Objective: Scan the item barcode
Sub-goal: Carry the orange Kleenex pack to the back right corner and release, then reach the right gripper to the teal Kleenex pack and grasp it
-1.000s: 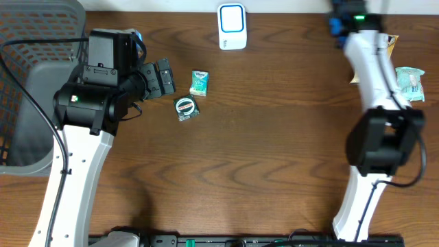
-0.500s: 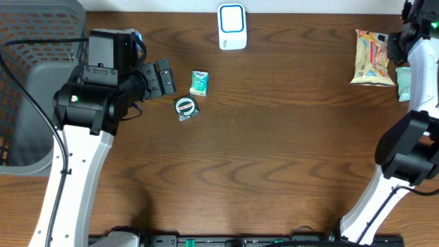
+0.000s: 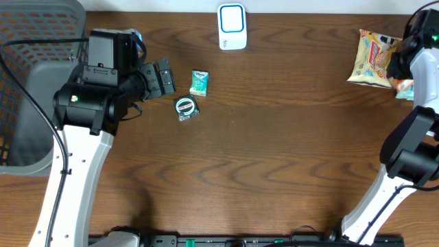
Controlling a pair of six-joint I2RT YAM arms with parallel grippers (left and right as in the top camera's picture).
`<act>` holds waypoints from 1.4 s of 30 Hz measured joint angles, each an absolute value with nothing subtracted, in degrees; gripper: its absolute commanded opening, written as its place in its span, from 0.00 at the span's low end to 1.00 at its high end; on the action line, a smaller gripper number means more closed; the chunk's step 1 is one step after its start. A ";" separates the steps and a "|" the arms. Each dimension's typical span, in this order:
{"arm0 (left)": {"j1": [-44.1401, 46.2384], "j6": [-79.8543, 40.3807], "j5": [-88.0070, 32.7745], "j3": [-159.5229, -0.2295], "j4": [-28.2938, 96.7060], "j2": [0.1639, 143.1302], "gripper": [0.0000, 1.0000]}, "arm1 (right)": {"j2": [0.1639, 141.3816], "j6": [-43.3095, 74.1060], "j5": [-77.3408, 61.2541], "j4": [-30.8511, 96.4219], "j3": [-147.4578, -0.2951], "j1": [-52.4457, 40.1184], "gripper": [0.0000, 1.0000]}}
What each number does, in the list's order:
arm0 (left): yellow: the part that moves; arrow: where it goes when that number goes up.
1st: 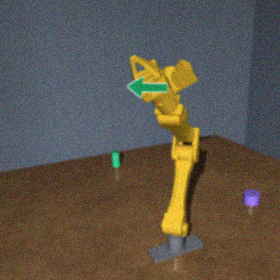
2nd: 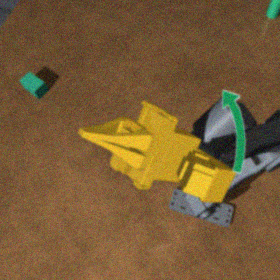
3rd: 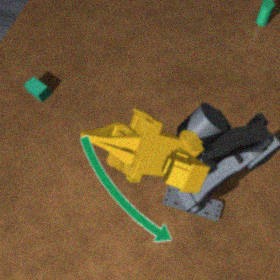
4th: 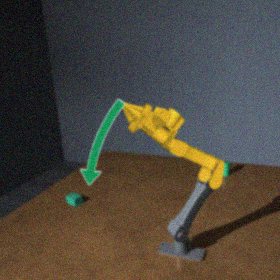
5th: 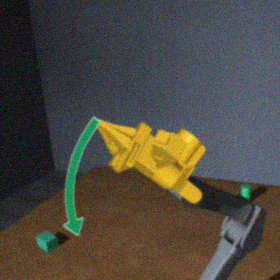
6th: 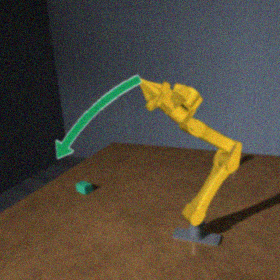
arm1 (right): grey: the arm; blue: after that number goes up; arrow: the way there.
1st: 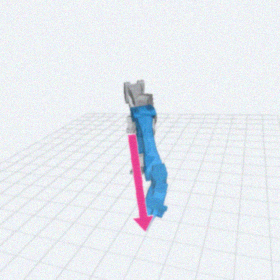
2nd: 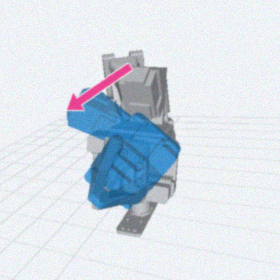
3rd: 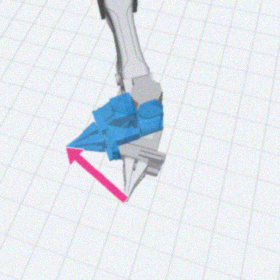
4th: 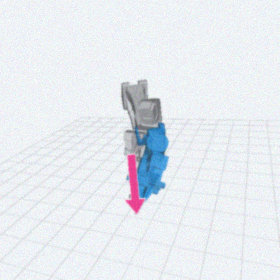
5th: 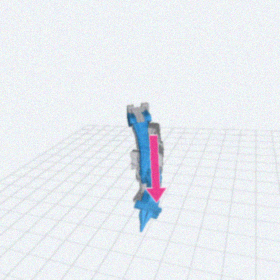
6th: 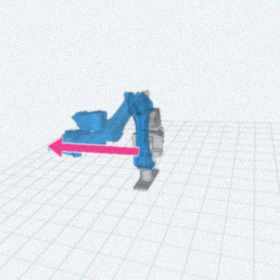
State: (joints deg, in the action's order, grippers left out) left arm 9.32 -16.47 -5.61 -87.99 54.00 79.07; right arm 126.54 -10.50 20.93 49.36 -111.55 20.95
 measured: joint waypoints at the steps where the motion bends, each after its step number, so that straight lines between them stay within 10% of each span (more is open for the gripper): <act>1: 9.32 -16.45 -5.58 -87.99 54.00 79.07 0.98 | 126.65 -10.52 21.06 49.32 -111.53 21.06 0.27; 10: 9.32 -16.47 -5.61 -87.99 54.00 79.07 0.98 | 126.65 -10.50 16.88 49.84 -111.53 19.99 0.33; 17: 9.32 -16.47 -5.61 -87.99 54.00 79.07 0.98 | 125.56 -6.68 5.23 49.76 -113.40 15.46 0.76; 28: 9.32 -16.45 -5.58 -87.99 54.00 79.07 0.98 | 115.61 -5.87 -48.23 48.12 -116.20 3.14 0.78; 42: 9.32 -16.45 -5.61 -87.99 54.02 79.07 0.98 | 130.04 21.54 -30.00 39.09 -116.14 -23.42 0.63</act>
